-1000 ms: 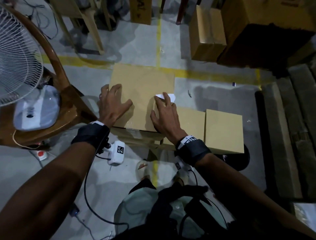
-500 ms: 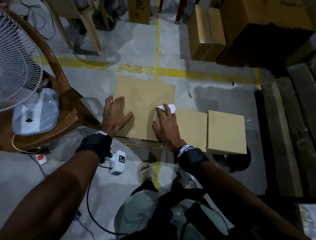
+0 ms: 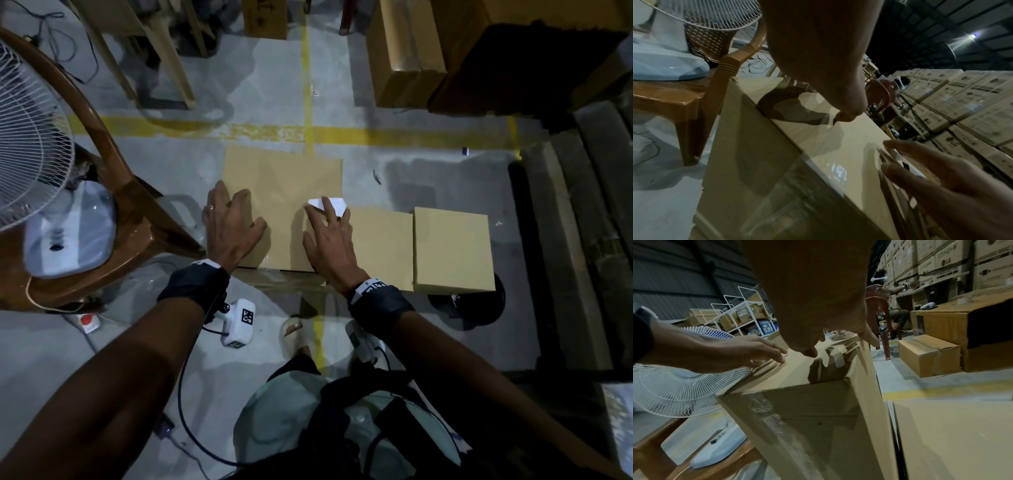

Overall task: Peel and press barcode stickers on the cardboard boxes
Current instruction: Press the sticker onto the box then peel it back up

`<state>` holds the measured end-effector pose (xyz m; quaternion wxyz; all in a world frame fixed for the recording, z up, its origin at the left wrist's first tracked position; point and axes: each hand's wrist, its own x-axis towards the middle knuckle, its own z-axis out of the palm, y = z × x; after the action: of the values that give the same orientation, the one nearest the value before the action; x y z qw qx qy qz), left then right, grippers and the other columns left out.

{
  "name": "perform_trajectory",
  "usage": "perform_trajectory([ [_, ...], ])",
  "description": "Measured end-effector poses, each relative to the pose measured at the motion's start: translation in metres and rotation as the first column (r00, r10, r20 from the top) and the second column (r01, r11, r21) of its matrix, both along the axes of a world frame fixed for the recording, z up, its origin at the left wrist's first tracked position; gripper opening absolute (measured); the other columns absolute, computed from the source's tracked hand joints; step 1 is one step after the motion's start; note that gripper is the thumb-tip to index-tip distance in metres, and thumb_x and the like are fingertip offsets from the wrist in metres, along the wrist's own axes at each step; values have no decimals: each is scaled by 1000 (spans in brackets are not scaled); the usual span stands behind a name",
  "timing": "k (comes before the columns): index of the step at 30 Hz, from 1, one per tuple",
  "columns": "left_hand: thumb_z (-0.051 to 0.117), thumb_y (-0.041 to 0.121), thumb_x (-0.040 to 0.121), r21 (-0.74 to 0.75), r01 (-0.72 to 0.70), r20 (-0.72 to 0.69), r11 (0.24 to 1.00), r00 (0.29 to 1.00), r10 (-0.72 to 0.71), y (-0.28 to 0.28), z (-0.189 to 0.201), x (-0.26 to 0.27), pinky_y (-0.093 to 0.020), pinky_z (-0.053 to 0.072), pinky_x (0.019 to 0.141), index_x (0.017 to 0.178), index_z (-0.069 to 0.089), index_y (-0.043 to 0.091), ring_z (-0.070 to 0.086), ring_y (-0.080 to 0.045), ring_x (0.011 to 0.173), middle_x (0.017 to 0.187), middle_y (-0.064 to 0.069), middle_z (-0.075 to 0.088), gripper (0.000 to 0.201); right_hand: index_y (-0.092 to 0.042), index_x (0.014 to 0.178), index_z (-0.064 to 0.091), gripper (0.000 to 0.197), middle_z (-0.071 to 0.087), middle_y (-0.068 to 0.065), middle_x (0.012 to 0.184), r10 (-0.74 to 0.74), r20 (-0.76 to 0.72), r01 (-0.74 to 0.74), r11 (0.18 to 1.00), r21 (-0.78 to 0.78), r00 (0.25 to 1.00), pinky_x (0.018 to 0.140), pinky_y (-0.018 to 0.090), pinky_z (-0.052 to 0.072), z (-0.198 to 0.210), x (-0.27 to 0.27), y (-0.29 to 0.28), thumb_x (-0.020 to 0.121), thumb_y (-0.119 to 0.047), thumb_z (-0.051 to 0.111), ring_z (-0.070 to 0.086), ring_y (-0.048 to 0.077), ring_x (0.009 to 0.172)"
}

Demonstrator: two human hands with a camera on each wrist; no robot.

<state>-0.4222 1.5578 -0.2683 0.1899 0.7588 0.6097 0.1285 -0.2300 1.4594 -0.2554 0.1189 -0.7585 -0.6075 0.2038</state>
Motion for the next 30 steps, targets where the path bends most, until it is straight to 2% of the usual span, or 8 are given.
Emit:
perform_trajectory([
  [4,61,36,80,69,108,-47,992,993,-105,-15,2,25,-51,29,112,133,57,14,39,-35,138,147,-18,46,57,-18,146,48,53,34,16,160,24,16,-25,999,43,1000,114,63,30,1,13,-5,96,-31,36,34,52,142],
  [6,59,34,81,79,184,-5,980,983,-184,-23,4,44,-49,33,109,130,60,15,45,-34,133,141,-14,52,53,-13,145,50,51,38,22,157,-2,16,0,993,117,1000,115,59,34,4,25,-12,97,-23,40,41,49,138],
  [9,60,30,84,129,300,60,945,949,-309,-35,9,78,-46,38,104,126,64,16,50,-30,128,135,-9,59,45,-16,148,47,54,38,16,157,-109,-34,113,976,188,993,91,50,54,14,47,-27,95,-7,50,51,45,127],
  [11,60,28,86,177,355,82,918,924,-374,-41,12,102,-45,38,103,123,66,16,53,-29,127,131,-6,62,39,-20,150,43,58,38,10,157,-157,-27,159,969,189,987,77,47,56,17,63,-36,94,-5,48,55,40,121],
  [14,57,28,88,180,435,106,882,883,-458,-48,15,140,-44,36,105,123,67,14,51,-28,129,129,-4,64,39,-22,153,41,62,39,8,158,-240,-1,237,957,170,971,73,45,54,19,92,-55,95,-3,47,58,38,120],
  [20,56,29,87,169,613,98,772,769,-632,-67,13,231,-44,41,100,118,69,14,57,-28,121,122,-2,68,37,-38,160,25,75,40,6,158,-443,10,440,893,96,897,72,44,51,8,167,-98,95,-6,45,64,44,88],
  [26,55,28,89,92,731,86,676,670,-737,-91,0,327,-43,47,89,118,69,13,58,-29,114,118,-4,68,35,-22,162,23,73,69,8,129,-616,-24,615,783,93,787,63,38,40,-19,263,-135,95,-7,45,65,43,85],
  [30,50,33,91,-8,781,62,625,624,-779,-106,-9,396,-45,49,88,119,68,13,58,-30,113,117,-5,69,38,-26,158,32,67,60,20,112,-698,4,698,716,8,716,69,37,38,-41,340,-157,95,-9,47,57,41,94],
])
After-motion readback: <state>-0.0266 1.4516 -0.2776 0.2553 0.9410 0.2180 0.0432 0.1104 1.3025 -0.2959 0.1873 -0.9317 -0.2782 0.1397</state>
